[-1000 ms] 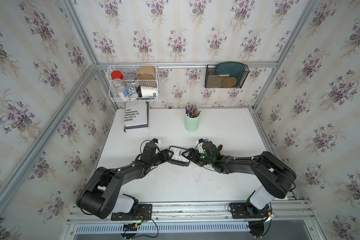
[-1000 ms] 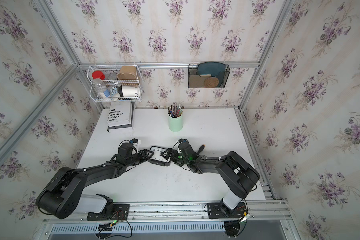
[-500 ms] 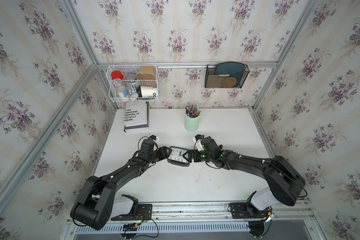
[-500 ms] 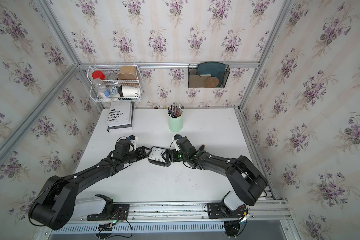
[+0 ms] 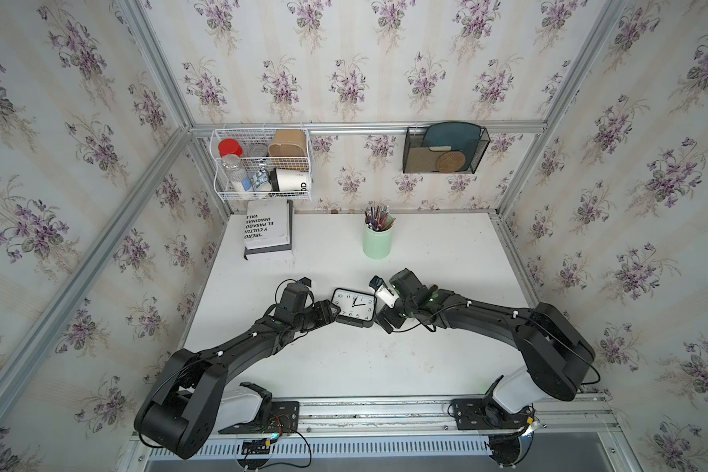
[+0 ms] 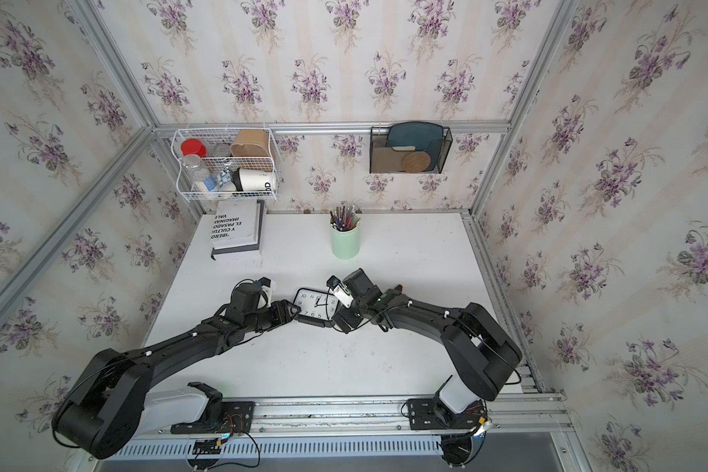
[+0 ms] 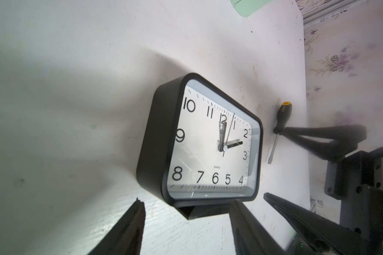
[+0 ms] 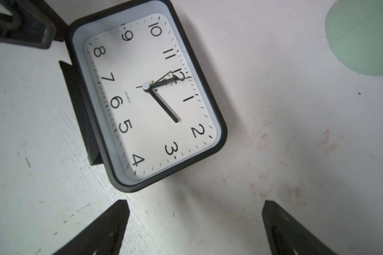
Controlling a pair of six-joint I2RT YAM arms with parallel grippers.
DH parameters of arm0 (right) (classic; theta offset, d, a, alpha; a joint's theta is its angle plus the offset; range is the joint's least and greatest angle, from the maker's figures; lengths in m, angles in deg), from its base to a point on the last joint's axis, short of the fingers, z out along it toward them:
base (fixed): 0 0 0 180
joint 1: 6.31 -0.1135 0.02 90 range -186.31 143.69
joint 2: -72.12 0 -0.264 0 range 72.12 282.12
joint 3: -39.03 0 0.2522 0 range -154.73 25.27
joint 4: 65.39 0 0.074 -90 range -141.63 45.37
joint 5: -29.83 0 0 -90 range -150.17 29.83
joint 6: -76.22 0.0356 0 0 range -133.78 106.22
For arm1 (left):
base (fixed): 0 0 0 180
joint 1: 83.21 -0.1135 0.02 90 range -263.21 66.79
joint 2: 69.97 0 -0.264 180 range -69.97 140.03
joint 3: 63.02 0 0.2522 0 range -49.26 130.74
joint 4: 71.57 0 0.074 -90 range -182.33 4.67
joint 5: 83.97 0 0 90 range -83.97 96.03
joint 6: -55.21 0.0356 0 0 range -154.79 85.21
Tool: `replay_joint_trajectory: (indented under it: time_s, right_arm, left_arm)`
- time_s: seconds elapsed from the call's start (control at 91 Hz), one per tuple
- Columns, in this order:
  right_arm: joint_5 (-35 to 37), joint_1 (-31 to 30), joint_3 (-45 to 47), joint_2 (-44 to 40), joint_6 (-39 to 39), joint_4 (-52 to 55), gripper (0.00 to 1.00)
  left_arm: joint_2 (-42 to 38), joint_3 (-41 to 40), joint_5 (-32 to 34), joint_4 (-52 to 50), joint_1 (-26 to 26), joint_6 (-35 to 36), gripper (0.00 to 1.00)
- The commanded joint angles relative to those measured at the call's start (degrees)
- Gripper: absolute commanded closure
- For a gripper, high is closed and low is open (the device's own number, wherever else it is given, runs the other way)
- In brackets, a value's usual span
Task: Remove the battery from the alarm
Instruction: Adjust the alarm at the center of the board.
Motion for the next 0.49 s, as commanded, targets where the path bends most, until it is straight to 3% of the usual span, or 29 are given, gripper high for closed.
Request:
replay_joint_trajectory:
  time_s: [0.0,0.483]
  right_arm:
    - [-1.1,0.0,-0.6,1.0,-7.9,0.9,0.0]
    - [-3.8,1.6,-5.5,8.8,-10.8,0.8,0.0]
  left_arm:
    - [2.0,1.3,-0.7,4.1,-0.4,1.0,0.37]
    - [13.6,8.3,-3.3,7.7,-3.2,5.1,0.44]
